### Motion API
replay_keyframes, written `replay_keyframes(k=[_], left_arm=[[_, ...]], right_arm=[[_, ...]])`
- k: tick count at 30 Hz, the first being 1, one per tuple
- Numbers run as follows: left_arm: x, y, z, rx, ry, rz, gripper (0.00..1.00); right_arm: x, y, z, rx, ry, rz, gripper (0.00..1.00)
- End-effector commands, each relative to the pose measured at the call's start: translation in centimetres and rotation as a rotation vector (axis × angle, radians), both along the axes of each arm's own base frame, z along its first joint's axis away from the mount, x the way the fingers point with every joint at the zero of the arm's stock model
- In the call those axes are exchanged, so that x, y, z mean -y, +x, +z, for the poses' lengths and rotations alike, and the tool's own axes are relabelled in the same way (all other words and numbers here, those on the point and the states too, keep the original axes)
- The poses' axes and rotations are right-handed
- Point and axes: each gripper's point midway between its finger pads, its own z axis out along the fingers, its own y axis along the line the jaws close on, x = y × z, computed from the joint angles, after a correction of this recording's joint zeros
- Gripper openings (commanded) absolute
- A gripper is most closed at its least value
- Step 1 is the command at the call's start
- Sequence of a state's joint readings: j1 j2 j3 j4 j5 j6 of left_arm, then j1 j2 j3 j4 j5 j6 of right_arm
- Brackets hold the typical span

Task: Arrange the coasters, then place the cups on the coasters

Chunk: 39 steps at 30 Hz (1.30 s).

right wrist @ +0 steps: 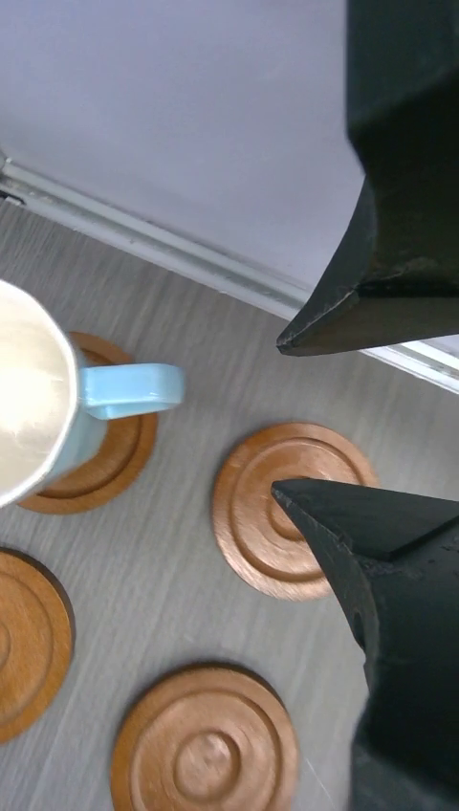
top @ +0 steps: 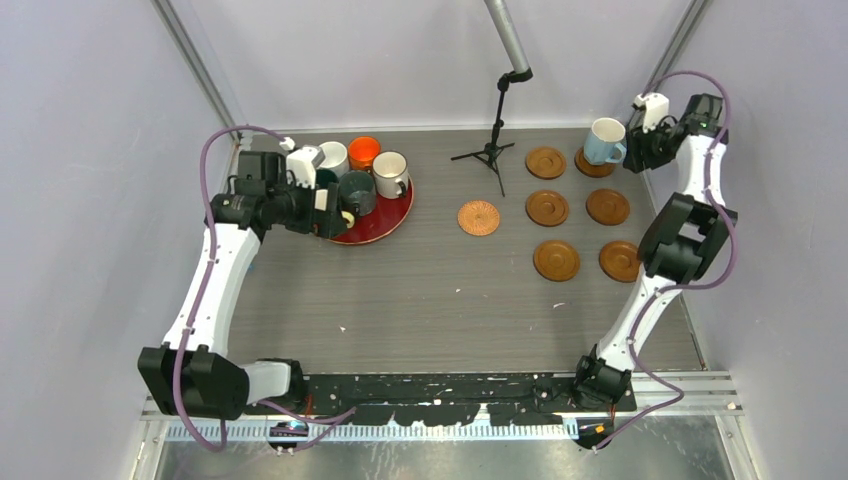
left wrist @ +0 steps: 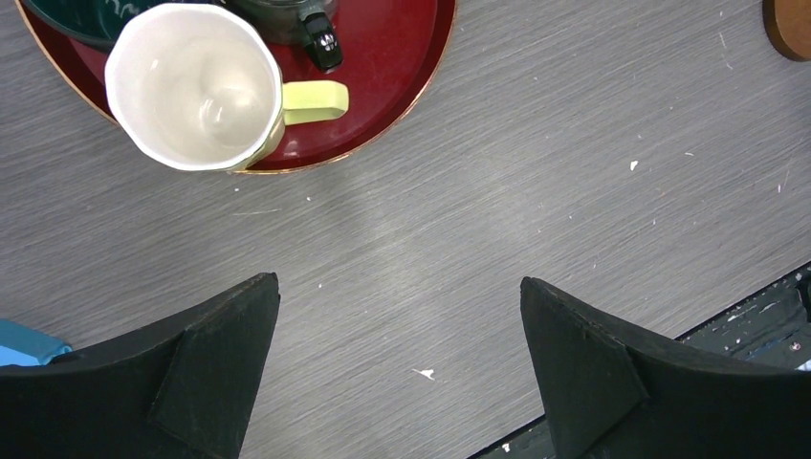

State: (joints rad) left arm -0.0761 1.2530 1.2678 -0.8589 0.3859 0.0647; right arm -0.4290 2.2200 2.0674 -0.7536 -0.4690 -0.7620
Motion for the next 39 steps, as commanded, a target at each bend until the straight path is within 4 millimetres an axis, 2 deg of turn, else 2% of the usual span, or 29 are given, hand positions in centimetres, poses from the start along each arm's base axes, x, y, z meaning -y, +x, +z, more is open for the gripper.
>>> replay_keyframes(k=[1,2,4,8,11,12,14,16,19,28,33,39], left_arm=[[0.1,-0.5,2.2,0.069,-0.014,-0.015,1.0],[0.1,-0.5,2.2,0.07,-0.014,-0.015,1.0],[0.1,-0.8,2.3,0.068,-0.013,-0.017,1.0],[0.0,-0.9,2.6,0.074,-0.019,0.008,1.0],[-0.3,-0.7,2.8,0.078,-0.027,0.057,1.0],[-0.5,-0.6,2.9,0.084,-0.023,0.067,1.0],[-0.7,-0.4,3.1,0.087,-0.032,0.109,1.0],[-1.0,-0.3,3.3,0.094,-0.033,0.133,1.0],[-1.3,-0.4,3.5,0.109,-0.022,0.15,1.0],[-2.0,-0.5,2.9,0.127,0.003,0.181,1.0],[-2.3,-0.4,2.9,0.134,0.014,0.191,1.0],[-2.3,-0.5,2.8,0.132,0.018,0.19,1.0]], right_arm=[[-2.1,-2.8,8.3,0.099,0.029,-0.019,0.56],[-2.6,-3.2,9.4,0.108,0.045,-0.031,0.56],[-3.7,-4.0,11.0,0.118,0.073,-0.041,0.65],[-7.7,-5.2,13.6,0.131,0.118,-0.044,0.65],[-12.3,-5.7,14.5,0.122,0.148,-0.036,0.65],[-15.1,-5.7,14.6,0.113,0.158,-0.007,0.65],[-19.3,-5.9,14.4,0.099,0.18,0.018,0.65],[-24.4,-6.3,13.6,0.077,0.194,0.079,0.65],[-30.7,-6.6,11.5,0.041,0.199,0.139,0.66],[-44.8,-5.5,5.6,-0.016,0.213,0.127,0.65],[-50.8,-5.1,2.9,-0.04,0.205,0.166,0.66],[-54.2,-4.3,0.2,-0.057,0.2,0.183,0.65]])
